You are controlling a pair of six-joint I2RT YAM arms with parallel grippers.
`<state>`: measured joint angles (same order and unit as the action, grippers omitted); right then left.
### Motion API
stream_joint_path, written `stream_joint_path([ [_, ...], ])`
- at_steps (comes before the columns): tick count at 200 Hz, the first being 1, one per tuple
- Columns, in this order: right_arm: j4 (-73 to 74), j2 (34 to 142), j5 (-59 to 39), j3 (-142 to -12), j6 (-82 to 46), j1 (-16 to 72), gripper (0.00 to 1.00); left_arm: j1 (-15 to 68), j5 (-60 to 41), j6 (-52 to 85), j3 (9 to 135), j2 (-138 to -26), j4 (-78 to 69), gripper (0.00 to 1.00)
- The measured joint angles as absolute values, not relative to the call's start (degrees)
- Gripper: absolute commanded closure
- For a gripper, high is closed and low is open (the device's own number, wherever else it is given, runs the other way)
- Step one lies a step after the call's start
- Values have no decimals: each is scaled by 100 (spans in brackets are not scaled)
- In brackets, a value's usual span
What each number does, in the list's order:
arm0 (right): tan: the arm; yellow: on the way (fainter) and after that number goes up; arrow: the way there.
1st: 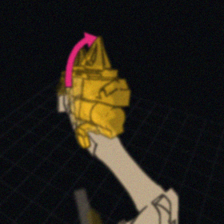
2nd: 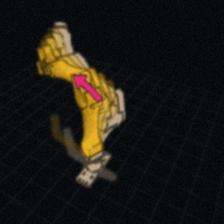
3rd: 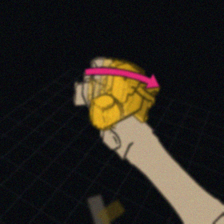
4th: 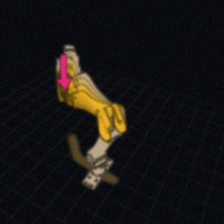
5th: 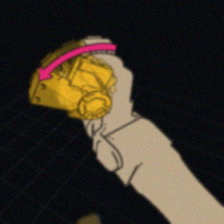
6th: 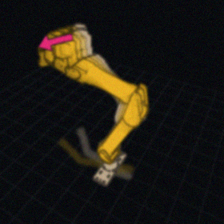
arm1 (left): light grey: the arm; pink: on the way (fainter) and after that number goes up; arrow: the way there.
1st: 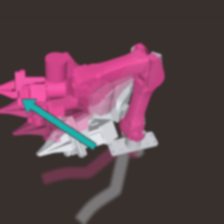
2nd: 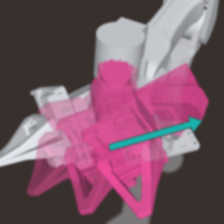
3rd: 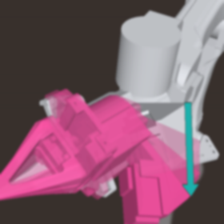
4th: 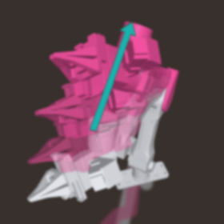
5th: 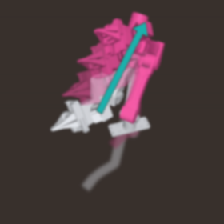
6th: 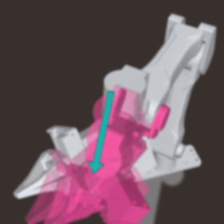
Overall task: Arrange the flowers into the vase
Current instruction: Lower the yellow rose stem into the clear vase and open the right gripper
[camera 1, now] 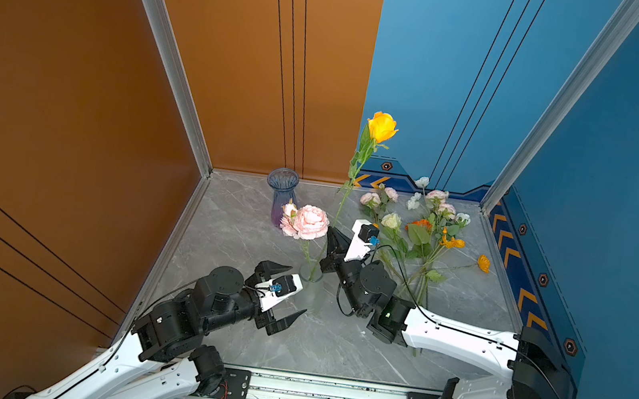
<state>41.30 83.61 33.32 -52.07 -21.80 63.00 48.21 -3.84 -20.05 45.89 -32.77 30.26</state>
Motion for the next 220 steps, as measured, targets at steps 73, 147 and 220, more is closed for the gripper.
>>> stream_joint_path([
  [73, 4206, 8466, 3382, -4825, -2550, 6383, 100, 4794, -484, -2003, 4589, -3380, 3024, 2],
  [147, 4139, 8624, 3323, -4788, -2709, 6451, 96, 4757, -587, -1986, 4589, -3426, 3024, 2],
  [220, 3977, 8626, 3323, -4764, -2735, 6462, 88, 4755, -642, -1986, 4589, -3459, 3024, 2],
])
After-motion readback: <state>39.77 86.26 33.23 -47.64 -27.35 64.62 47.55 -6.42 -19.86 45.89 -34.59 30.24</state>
